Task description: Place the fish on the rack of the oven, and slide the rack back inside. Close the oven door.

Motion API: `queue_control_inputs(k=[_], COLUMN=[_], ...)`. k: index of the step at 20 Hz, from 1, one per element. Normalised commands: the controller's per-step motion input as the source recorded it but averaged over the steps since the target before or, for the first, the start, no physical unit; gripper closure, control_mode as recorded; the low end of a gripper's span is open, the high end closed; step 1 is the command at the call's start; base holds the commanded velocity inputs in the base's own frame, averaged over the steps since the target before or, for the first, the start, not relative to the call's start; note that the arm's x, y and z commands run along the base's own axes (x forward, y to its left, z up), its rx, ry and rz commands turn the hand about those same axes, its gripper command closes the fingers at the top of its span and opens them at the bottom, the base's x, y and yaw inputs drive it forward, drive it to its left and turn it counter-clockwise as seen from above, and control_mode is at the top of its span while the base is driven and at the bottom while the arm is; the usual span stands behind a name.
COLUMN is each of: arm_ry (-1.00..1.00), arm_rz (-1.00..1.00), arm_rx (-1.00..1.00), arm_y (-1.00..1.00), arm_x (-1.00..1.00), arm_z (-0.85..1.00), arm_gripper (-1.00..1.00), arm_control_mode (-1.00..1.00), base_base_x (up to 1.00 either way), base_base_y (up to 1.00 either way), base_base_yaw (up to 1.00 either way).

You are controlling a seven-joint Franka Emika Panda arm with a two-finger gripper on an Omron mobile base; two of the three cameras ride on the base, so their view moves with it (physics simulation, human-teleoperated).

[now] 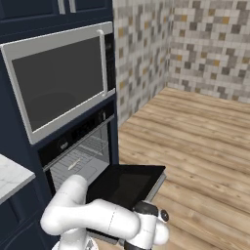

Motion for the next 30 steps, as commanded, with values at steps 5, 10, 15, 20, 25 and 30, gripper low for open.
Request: queue_control_inputs(k=[5, 10, 15, 20, 25, 30], arm_ry=[-0.16, -0.35, -0.35, -0.34, -0.2, 0.08], arm_rz=[0.13, 0.04, 0.01, 0.0, 0.06, 0.21], arm_rx=[0.58, 0.75, 0.76, 0.73, 0.69, 0.61], arm_y=[0.66, 0.49, 0.65, 0.76, 0.86, 1.0], arm_x=[0.5, 0.03, 0.3, 0.6, 0.95, 1.0], arm_z=[-0.38, 0.61, 0.8, 0.69, 0.39, 0.08], arm_gripper=[-1.0, -1.0, -1.0, -1.0, -1.0, -1.0], arm_control_mode=[-1.0, -1.0, -1.0, -1.0, -1.0, -1.0], base_base_x=[0.0, 0.0, 0.0, 0.0, 0.0, 0.0], base_base_y=[0.0, 0.0, 0.0, 0.0, 0.0, 0.0], base_base_yaw=[0.0, 0.0, 0.0, 0.0, 0.0, 0.0])
